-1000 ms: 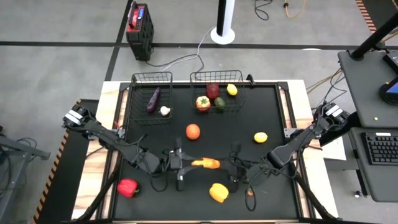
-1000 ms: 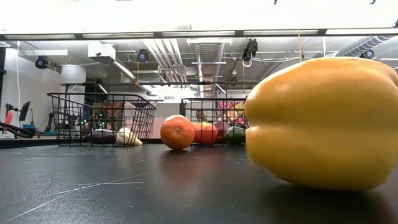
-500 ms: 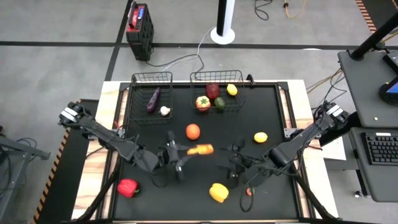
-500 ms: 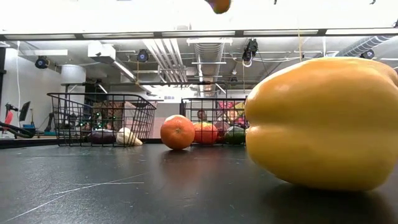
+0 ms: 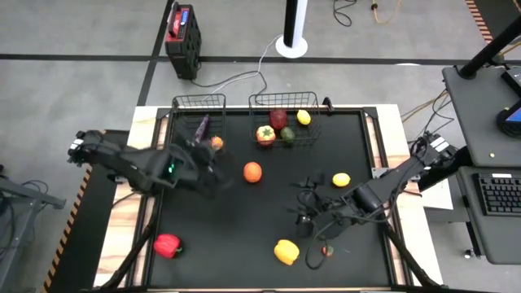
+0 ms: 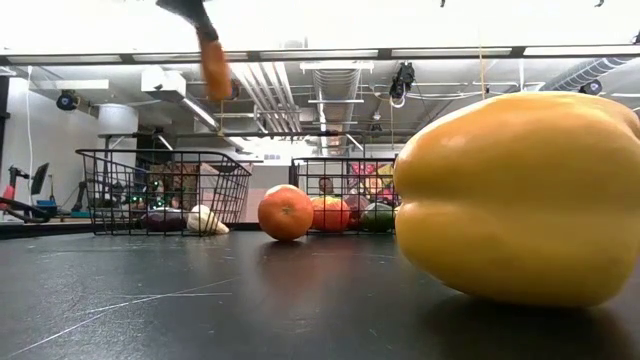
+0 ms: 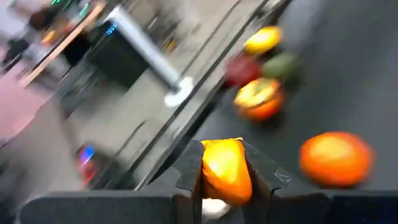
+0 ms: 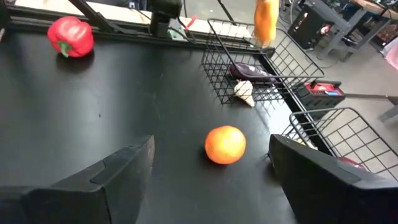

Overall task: Sort produce into baskets
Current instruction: Put the orange chili pepper into the left black wire basket

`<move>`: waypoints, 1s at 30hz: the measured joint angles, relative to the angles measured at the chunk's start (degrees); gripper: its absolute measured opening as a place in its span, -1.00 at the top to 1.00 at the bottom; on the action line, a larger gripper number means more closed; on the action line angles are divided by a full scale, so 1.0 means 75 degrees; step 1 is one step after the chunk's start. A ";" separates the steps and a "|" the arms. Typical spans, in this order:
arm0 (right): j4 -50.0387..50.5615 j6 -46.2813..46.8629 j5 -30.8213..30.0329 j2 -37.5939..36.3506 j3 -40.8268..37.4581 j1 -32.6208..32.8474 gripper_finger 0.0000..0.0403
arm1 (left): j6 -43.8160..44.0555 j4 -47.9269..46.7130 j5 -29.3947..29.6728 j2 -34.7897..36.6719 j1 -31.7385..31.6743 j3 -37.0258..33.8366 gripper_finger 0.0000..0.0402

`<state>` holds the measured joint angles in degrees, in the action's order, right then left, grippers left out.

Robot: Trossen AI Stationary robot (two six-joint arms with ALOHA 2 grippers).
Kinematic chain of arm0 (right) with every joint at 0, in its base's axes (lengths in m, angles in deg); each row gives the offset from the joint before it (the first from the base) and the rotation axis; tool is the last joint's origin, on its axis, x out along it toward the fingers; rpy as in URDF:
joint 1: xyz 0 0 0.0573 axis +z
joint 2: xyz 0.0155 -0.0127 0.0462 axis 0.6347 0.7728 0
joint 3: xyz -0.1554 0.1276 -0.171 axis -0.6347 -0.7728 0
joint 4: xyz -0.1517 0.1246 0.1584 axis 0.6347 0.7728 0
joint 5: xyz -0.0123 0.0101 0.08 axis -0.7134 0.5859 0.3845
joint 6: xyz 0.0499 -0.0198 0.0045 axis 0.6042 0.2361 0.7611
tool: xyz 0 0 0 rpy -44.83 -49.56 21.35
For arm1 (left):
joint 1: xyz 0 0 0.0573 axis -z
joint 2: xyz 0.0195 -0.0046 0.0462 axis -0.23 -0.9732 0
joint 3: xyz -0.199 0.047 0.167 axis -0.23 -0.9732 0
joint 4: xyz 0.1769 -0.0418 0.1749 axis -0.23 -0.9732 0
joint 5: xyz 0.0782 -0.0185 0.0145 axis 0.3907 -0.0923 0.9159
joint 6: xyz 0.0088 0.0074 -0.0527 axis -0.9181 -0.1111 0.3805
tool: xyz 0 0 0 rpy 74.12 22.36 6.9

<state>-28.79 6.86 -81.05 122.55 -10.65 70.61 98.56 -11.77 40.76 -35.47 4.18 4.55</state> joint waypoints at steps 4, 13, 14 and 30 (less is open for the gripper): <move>-0.0004 0.0026 0.0004 0.0003 -0.0018 -0.0054 -0.51 | 0.0639 -0.1640 -0.0414 0.0153 -0.1086 0.0190 0.75; 0.0011 0.0054 0.0007 0.0003 -0.0025 -0.0069 -0.54 | -0.1119 -0.1560 -0.2515 0.0518 -0.3843 -0.0293 0.75; 0.0010 0.0054 0.0007 0.0003 -0.0025 -0.0069 -0.54 | -0.1409 -0.1475 -0.2785 0.0526 -0.4131 -0.0347 0.75; 0.0020 0.0045 0.0016 0.0009 -0.0030 -0.0069 -0.56 | -0.3982 -0.0281 -0.5690 0.0011 -0.6599 -0.0835 0.75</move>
<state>-28.64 7.20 -80.93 122.62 -10.88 70.10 68.70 -13.87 -1.92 -35.39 -45.32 -1.71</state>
